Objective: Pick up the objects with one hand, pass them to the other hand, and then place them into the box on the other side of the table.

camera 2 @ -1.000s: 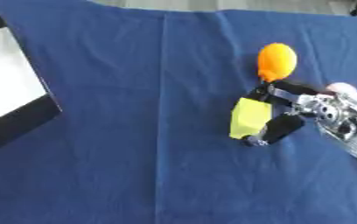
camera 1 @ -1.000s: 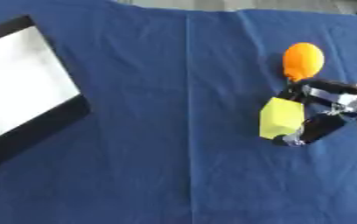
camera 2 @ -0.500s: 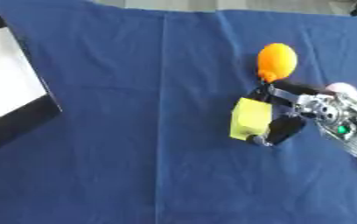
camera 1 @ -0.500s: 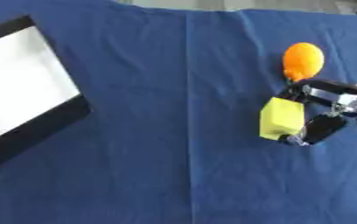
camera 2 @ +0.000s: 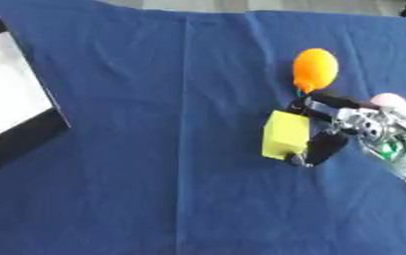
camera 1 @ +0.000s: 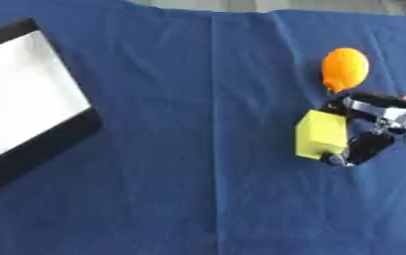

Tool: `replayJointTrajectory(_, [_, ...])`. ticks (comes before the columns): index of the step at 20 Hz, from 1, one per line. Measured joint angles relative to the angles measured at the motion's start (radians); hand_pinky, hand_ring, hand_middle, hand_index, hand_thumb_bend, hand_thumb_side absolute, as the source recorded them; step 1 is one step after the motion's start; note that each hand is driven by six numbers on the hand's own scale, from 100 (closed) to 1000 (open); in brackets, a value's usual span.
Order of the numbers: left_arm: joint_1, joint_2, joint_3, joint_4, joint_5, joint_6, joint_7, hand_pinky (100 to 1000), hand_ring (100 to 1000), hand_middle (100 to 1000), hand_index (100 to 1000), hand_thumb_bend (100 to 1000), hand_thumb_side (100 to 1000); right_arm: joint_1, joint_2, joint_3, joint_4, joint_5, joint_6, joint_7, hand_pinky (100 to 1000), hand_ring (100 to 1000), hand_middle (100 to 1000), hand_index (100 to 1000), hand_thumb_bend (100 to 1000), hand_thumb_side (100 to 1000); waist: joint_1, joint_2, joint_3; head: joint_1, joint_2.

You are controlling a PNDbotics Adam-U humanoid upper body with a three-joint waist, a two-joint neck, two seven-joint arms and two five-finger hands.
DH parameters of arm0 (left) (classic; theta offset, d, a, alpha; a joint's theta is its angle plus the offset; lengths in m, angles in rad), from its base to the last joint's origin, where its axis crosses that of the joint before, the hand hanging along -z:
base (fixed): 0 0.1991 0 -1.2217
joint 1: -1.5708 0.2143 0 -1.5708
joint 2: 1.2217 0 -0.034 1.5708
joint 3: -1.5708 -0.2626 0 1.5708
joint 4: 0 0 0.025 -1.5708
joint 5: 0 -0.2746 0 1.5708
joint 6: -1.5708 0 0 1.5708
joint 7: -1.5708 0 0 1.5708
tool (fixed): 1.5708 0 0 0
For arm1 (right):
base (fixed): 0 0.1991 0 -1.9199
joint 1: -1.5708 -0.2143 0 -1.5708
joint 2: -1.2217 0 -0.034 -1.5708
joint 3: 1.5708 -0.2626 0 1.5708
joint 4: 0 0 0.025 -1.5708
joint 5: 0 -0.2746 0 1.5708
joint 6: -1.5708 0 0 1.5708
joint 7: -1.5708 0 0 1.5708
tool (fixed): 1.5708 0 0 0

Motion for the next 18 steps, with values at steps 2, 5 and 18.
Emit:
replayJointTrajectory(2, [0.000,0.000,0.000,0.000,0.000,0.000,0.000,1000,784,756,822,182,1000,-0.001,0.000,0.003,0.000,-0.018,0.000,-0.009,773,734,589,680,408,100,0.000,0.000,-0.001,0.000,0.000])
replayJointTrajectory(5, [0.001,0.000,0.000,0.000,0.000,0.001,-0.001,1000,784,756,822,180,1000,-0.006,0.001,0.003,0.000,-0.049,0.000,-0.031,755,694,523,622,323,100,0.000,0.000,-0.004,0.002,0.001])
replayJointTrajectory(18, [0.027,0.002,0.001,-0.005,0.000,-0.003,0.002,1000,785,757,822,170,966,-0.018,0.000,-0.065,0.000,-0.320,-0.078,-0.174,732,647,465,593,238,100,0.015,-0.030,-0.034,0.029,0.024])
